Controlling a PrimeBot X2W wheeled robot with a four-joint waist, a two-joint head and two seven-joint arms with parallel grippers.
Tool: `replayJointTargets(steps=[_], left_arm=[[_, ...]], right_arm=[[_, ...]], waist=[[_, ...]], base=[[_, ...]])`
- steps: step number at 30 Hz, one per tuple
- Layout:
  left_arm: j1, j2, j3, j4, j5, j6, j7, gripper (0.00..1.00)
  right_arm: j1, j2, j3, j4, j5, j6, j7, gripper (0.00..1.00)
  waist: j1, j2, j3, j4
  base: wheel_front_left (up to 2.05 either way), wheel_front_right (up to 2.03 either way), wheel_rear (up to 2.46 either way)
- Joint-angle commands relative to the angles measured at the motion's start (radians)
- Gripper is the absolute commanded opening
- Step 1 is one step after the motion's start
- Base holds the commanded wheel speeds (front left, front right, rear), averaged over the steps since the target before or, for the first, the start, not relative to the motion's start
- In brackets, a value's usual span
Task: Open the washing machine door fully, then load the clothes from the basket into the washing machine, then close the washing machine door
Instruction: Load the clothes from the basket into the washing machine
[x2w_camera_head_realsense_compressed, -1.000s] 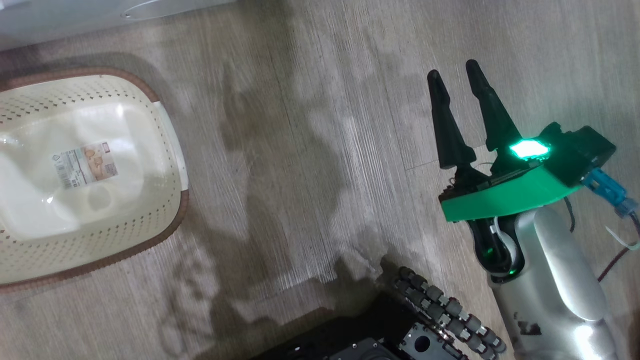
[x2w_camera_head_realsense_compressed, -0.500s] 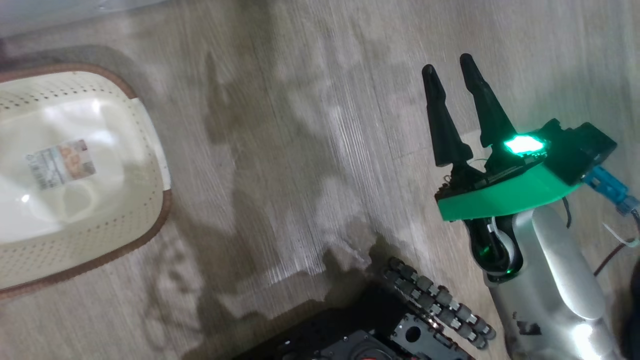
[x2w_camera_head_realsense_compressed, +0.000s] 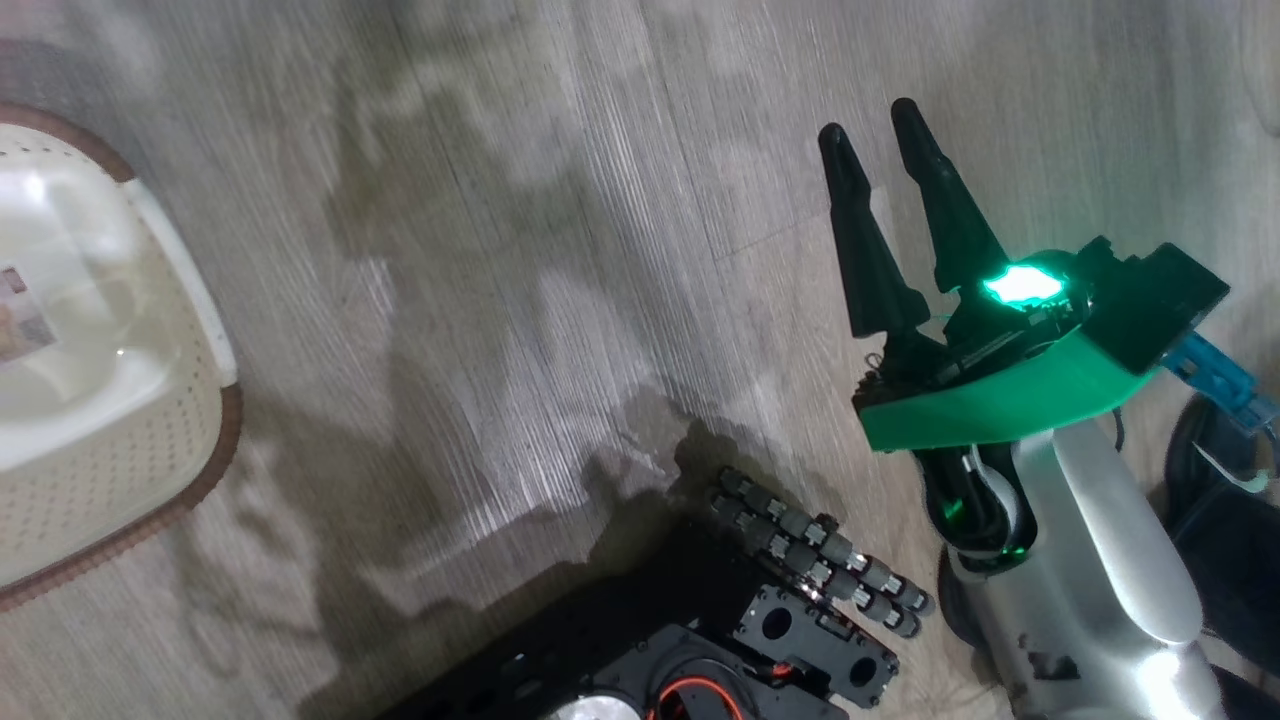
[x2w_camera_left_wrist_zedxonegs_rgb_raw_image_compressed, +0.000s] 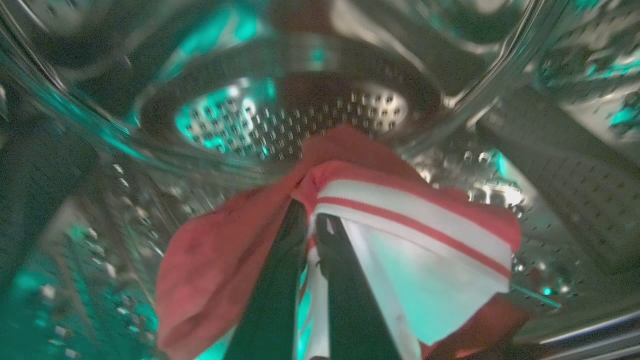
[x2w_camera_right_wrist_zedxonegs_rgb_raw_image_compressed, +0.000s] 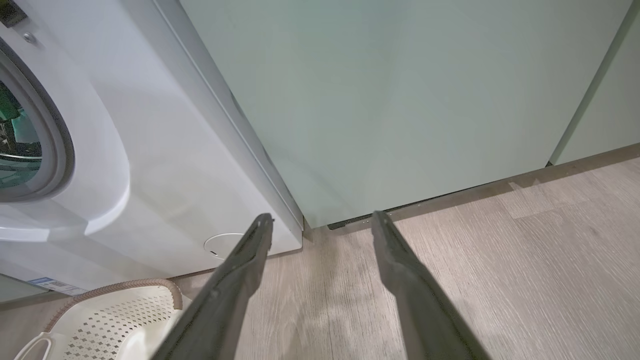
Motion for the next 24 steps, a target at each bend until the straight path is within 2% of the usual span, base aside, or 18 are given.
replayJointTargets(steps=[1, 10, 11, 12, 13, 18, 24], left_arm=[[-0.018, 0.041, 0.011, -0.016, 0.004, 0.001, -0.006, 0.00], [-0.014, 0.011, -0.007, 0.044, -0.016, -0.004, 0.011, 0.00], [-0.014, 0.006, -0.010, 0.044, -0.018, -0.006, 0.014, 0.16], [-0.013, -0.001, -0.010, 0.043, -0.025, -0.005, 0.013, 0.75], [-0.010, -0.008, -0.011, 0.040, -0.029, -0.004, 0.014, 1.00], [0.043, -0.036, -0.016, 0.026, -0.048, 0.015, 0.013, 1.00], [0.214, -0.086, 0.037, -0.057, -0.125, 0.085, -0.075, 1.00]], right_arm=[[0.022, -0.003, 0.011, -0.031, 0.005, 0.000, -0.009, 1.00], [0.013, -0.003, 0.009, -0.031, 0.002, 0.000, -0.009, 1.00], [0.012, -0.003, 0.008, -0.030, 0.000, 0.000, -0.009, 1.00], [0.010, -0.003, 0.007, -0.029, -0.001, 0.000, -0.009, 1.00], [0.010, -0.003, 0.005, -0.028, -0.002, 0.000, -0.009, 1.00], [0.015, -0.003, -0.013, -0.019, -0.020, 0.000, -0.009, 1.00], [0.029, -0.003, -0.051, -0.012, -0.062, 0.000, -0.009, 1.00]], waist=[[-0.0001, 0.0000, 0.015, -0.008], [-0.0001, 0.0000, 0.018, 0.008], [-0.0001, 0.0000, 0.017, 0.011], [-0.0001, 0.0000, 0.014, 0.015], [-0.0001, 0.0000, 0.011, 0.019], [-0.0001, 0.0000, -0.028, 0.047], [-0.0001, 0.0000, -0.102, 0.103]], base=[[0.00, 0.00, 0.00], [0.00, 0.00, 0.00], [0.00, 0.00, 0.00], [0.00, 0.00, 0.00], [0.00, 0.00, 0.00], [0.00, 0.00, 0.00], [0.00, 0.00, 0.00]])
